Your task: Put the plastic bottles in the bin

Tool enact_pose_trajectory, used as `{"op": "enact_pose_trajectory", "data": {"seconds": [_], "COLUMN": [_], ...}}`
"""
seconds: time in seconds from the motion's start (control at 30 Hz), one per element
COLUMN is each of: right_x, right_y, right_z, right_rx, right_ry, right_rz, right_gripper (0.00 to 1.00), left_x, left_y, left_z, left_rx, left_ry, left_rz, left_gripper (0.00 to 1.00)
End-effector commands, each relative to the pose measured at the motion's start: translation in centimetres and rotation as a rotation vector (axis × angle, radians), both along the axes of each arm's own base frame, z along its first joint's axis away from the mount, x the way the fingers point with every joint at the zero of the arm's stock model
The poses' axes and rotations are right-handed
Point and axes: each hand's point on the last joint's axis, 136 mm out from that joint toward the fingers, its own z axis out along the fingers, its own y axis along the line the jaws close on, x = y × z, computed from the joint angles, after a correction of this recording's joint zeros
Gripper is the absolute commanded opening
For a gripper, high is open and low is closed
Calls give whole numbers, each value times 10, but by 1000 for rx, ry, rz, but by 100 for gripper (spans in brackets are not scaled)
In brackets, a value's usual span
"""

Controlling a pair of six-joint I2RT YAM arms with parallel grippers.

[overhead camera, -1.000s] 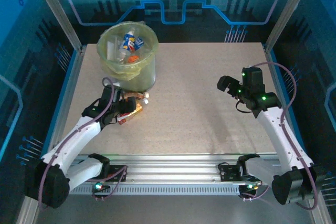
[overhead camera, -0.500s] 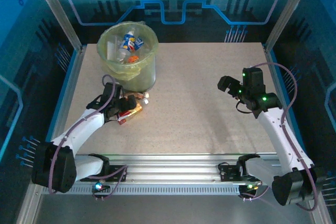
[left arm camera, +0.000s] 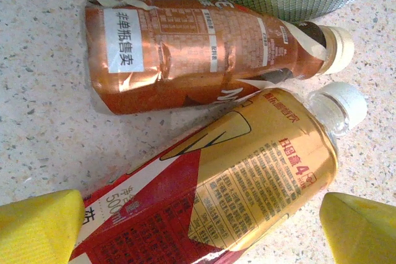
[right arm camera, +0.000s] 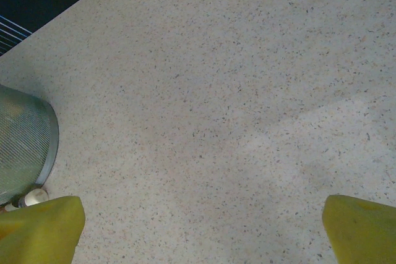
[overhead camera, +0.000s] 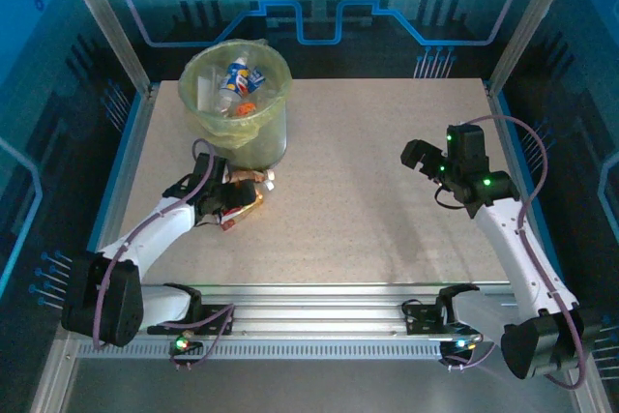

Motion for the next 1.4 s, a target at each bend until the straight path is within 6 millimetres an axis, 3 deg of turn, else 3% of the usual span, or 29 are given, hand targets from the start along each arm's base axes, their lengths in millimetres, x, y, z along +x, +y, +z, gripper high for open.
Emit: {"op": "enact_pose_trajectory", "data": {"seconds": [0.0,0.23,0.47,0.83,1.03,1.23,1.37], "right_x": [1,3,4,2,6,8,8], "right_y": [2,4,5,3,5,13,19], "right_z": [4,1,0,-1,-9,-24,-36], "right_rx": [0,5,6,-9,-4,2,-36], "right_ry": [-10,-7,-6,-6,15,54,97], "right_rz": [-9,-5,1,-6,-4,12,27], "right_gripper": [100,100,100,100,100,100,100], "left_x": [-20,-26,-18,-9,-8,-5,-4], "left_y": [-13,-41,-44,-64,-75,-92,-105], "left_z": [-7,-10,-22,-43,-53,-51,-41], "left_rx": [-54,-37,92,169,163,140,111], "left_ry": [70,96,141,218,236,222,196], "left_rz": [-17,-74,-69,-151,-174,-206,-223], "left_gripper": [99,99,99,98,82,61,60]}}
